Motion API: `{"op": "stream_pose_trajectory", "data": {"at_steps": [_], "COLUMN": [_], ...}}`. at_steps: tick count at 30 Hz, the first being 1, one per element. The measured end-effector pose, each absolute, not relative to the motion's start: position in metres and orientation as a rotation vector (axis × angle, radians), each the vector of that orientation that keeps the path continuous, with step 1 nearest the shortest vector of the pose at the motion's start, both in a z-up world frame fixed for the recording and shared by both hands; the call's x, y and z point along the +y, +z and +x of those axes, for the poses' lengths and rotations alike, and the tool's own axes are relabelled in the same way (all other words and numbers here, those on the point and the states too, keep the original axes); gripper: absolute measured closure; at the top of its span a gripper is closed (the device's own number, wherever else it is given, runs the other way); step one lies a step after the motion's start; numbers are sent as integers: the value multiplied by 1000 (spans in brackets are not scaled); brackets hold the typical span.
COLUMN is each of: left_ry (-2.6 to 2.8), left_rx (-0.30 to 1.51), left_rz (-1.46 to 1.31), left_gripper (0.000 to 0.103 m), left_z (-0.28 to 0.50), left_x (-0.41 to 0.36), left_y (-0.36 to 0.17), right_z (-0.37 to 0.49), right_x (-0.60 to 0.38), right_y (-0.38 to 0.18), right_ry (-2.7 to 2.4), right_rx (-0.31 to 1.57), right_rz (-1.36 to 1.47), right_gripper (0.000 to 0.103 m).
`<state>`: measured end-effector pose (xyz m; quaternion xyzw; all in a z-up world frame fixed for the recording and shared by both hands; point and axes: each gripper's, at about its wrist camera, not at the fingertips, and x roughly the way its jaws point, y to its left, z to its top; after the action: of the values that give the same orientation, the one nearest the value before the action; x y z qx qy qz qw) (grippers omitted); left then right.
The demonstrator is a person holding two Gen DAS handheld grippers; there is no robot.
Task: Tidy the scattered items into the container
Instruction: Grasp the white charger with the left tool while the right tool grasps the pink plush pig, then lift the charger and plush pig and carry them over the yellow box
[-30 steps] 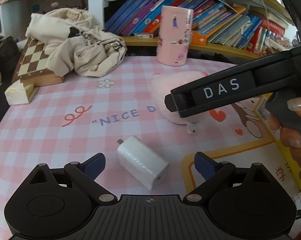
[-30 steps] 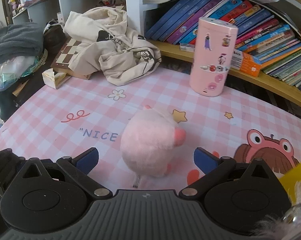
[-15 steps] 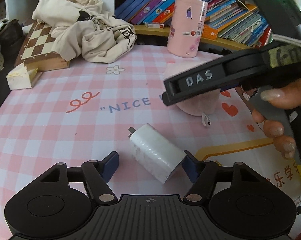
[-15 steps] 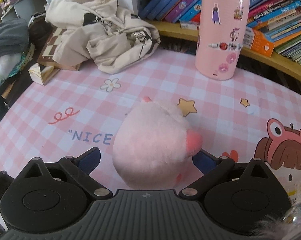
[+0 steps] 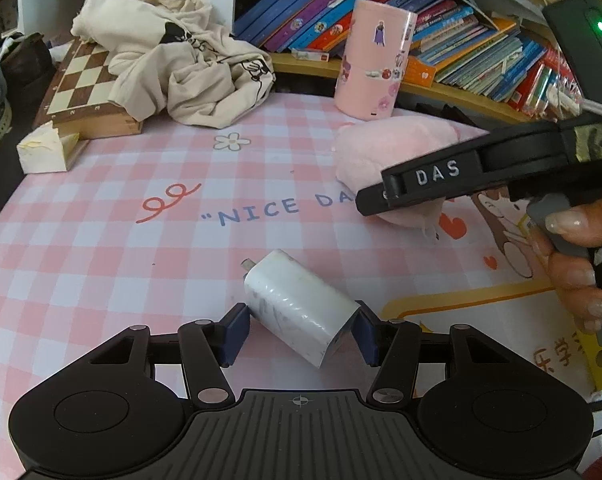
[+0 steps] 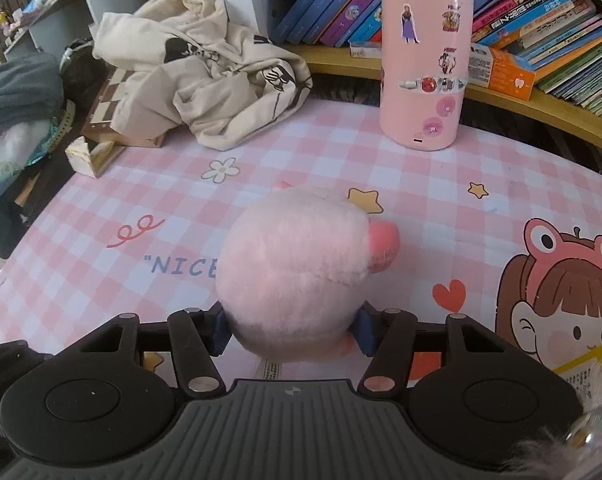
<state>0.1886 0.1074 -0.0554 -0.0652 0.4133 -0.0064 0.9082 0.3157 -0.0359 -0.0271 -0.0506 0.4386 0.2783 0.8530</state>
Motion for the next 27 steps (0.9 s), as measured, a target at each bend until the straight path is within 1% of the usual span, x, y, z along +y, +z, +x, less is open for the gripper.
{"op": "stream_pose_trajectory", "data": {"at_steps": [15, 27], "left_ry": [31, 21], "left_rx": [788, 772], "left_rz": [-188, -180], "left_gripper": [48, 48], "left_z": [154, 129], "left_x": [115, 108], "left_y": [-32, -21], "right_z": [272, 232], "right_x": [-53, -68], "right_y": [-1, -2], "right_ry": [642, 637], "right_rx": [891, 898], "right_rz": [-66, -99], "right_gripper": [48, 48]}}
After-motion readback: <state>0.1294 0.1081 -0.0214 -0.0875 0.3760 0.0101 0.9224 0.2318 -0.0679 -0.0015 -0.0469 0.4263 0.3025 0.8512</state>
